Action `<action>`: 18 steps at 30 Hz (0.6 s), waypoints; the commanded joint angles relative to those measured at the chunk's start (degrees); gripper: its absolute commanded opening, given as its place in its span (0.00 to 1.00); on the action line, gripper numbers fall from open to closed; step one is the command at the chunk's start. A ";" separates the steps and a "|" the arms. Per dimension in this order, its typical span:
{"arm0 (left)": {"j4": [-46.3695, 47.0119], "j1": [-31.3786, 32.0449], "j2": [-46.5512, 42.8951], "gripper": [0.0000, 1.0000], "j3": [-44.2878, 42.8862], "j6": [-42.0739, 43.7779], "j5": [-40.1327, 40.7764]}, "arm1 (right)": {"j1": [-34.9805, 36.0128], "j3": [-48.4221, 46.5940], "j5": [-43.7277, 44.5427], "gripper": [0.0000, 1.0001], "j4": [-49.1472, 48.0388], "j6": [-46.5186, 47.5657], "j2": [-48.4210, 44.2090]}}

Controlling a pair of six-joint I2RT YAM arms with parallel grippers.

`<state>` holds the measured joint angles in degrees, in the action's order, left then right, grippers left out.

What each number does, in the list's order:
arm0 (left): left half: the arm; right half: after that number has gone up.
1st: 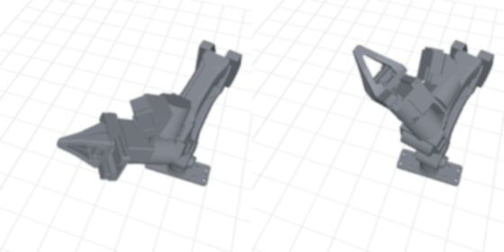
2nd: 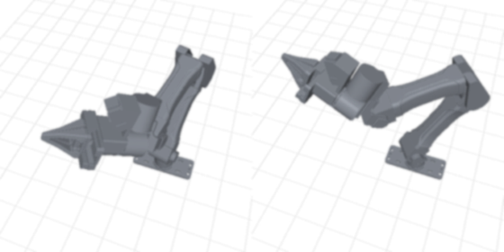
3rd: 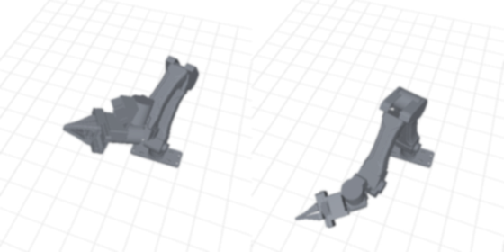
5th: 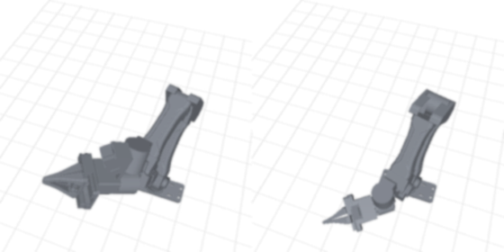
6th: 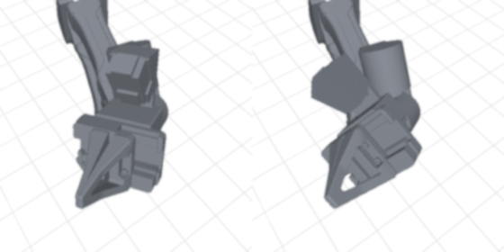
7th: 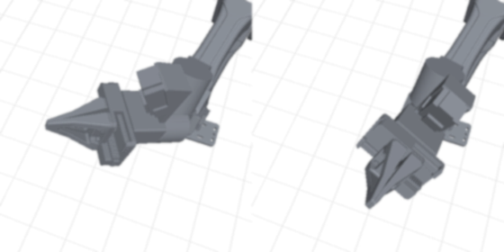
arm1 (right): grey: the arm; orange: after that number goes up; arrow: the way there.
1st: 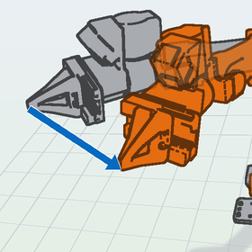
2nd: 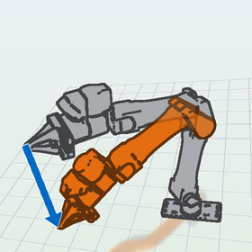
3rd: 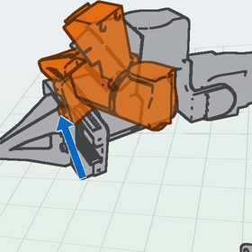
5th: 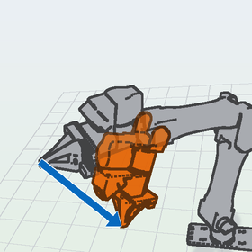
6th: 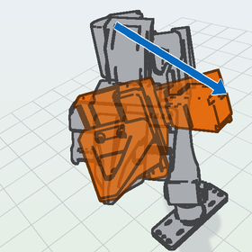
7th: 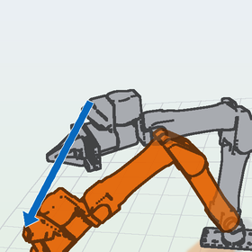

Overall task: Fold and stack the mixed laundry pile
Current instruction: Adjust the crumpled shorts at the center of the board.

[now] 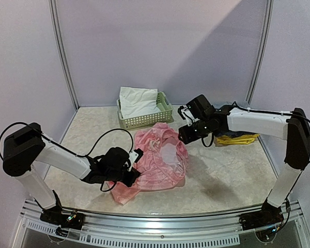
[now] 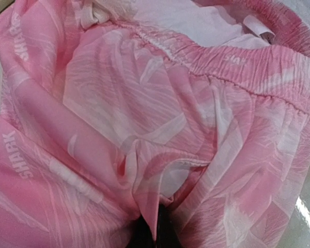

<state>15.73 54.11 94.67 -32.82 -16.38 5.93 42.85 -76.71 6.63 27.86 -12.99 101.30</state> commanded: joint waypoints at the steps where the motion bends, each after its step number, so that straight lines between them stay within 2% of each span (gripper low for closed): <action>1: -3.54 1.08 3.13 0.00 0.54 -0.34 -0.24 | 2.05 1.49 -15.40 0.57 -3.31 0.58 -2.32; 4: -3.10 1.33 3.31 0.00 0.65 -0.42 -0.02 | 2.25 1.26 -24.18 0.57 -6.38 -1.52 -0.38; 6: -2.98 1.43 3.32 0.00 0.80 -0.41 0.30 | 2.60 0.15 -26.69 0.57 -6.85 -3.37 1.96; 18: -2.05 2.18 3.66 0.00 1.44 -0.32 1.87 | 3.01 -2.83 -32.19 0.52 -7.07 -10.45 15.12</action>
<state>17.74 55.09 95.81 -32.93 -16.40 7.73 45.65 -78.11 -22.24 21.26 -20.78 114.24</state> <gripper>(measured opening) 0.008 0.526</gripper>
